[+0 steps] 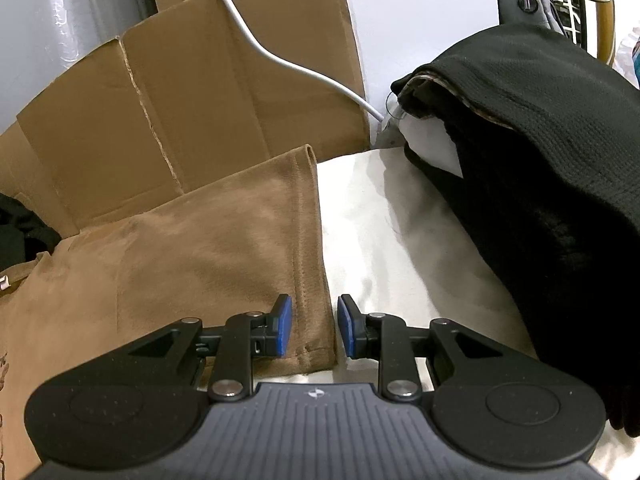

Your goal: Fold clothes

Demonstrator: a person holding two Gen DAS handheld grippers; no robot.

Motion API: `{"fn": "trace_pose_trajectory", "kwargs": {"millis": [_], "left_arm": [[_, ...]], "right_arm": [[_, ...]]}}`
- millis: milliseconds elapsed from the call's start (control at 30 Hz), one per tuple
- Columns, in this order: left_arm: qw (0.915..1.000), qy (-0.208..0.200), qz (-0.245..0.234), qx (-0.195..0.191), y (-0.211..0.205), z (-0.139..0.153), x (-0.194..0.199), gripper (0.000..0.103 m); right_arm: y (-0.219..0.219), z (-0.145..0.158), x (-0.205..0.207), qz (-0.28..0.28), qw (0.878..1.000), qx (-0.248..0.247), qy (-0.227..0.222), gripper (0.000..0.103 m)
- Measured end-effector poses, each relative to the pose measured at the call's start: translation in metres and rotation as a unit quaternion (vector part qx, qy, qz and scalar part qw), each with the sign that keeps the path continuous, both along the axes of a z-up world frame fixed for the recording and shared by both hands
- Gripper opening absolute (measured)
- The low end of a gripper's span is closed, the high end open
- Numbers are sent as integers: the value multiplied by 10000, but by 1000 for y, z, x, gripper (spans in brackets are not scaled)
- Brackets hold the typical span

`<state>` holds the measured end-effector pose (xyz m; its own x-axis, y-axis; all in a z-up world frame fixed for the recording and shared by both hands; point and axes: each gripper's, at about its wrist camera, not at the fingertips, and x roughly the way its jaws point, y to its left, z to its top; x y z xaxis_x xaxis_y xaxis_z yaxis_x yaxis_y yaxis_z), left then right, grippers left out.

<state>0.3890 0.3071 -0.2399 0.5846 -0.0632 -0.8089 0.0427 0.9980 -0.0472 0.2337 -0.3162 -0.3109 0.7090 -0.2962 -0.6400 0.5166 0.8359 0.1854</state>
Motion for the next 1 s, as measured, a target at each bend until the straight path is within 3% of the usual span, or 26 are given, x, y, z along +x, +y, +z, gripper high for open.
{"fn": "trace_pose_trajectory", "kwargs": {"millis": [100,300,600,1000], "left_arm": [[10000,12,-86,-23,1,6,-3,17],[9995,-203,225,71,21,25,-11,12],[9961,-579,487,460,67,66,-9,10],[9900,-586,838,975,91,55,38,8]], "right_arm": [[-1,1,0,-2,10000,41,-22,28],[2,10,-3,72,9999,-16,-143,28],[11,18,-2,181,9994,-201,-213,28],[19,11,10,358,9988,-280,-161,28]]}}
